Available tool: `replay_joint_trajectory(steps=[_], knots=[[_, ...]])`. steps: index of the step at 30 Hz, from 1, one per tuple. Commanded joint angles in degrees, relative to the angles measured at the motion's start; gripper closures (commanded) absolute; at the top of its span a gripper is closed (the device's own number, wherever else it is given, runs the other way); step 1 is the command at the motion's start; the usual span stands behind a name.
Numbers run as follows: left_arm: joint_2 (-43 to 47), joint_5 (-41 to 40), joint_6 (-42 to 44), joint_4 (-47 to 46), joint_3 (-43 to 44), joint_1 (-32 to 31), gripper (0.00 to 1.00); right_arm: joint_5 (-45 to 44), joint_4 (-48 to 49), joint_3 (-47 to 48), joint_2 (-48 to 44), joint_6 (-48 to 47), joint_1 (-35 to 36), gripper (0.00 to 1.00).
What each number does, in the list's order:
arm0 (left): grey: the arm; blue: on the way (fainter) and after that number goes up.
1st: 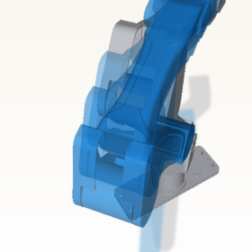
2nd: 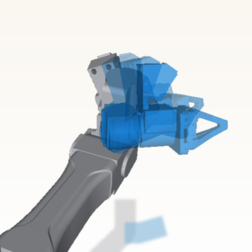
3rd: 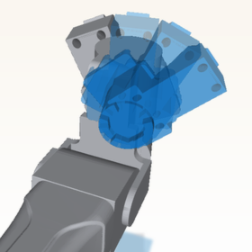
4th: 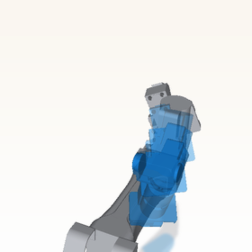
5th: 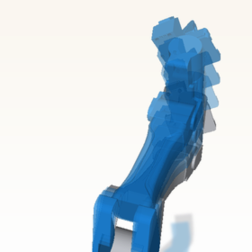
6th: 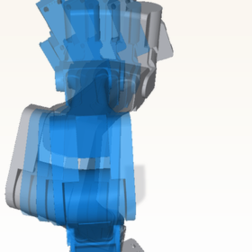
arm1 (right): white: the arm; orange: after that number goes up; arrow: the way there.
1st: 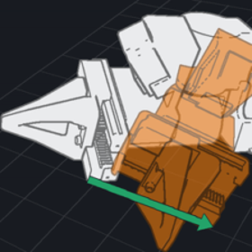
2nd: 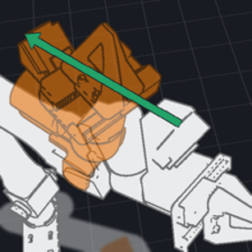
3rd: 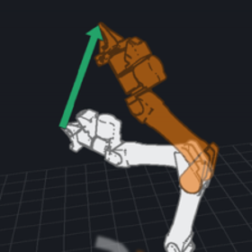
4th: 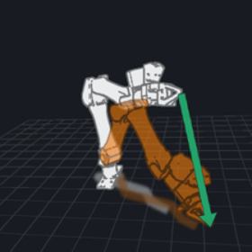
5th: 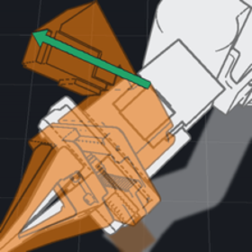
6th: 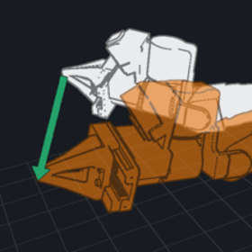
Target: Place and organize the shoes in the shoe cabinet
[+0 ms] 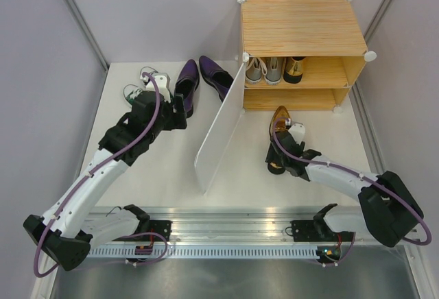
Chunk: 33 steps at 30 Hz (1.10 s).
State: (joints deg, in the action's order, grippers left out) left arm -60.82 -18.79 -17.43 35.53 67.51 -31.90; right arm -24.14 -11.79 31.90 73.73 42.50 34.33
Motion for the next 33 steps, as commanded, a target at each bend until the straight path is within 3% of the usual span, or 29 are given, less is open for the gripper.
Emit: replay_joint_trajectory(steps=[1, 7, 14, 20, 33], knots=[[0.7, 1.4, 1.6, -2.4, -0.3, 0.1, 0.16, 1.4, -4.6, 3.4, -2.9, -3.4, -0.4, 0.72], [0.6, 1.7, 1.7, -2.5, -0.3, -0.1, 0.16, 1.3, -8.5, 2.2, -11.7, -4.7, -0.7, 0.99], [0.4, 2.0, 1.7, -2.5, -0.4, -0.2, 0.15, 2.5, -10.8, 0.4, -22.4, -8.5, -0.7, 0.99], [0.3, 2.1, 1.7, -2.6, -0.4, -0.3, 0.16, 2.3, -10.9, -1.0, -25.7, -9.7, -0.8, 0.99], [0.5, 1.8, 1.9, -2.6, -0.4, -0.4, 0.16, -6.2, -12.9, 0.9, -39.6, -8.5, -0.8, 0.99]])
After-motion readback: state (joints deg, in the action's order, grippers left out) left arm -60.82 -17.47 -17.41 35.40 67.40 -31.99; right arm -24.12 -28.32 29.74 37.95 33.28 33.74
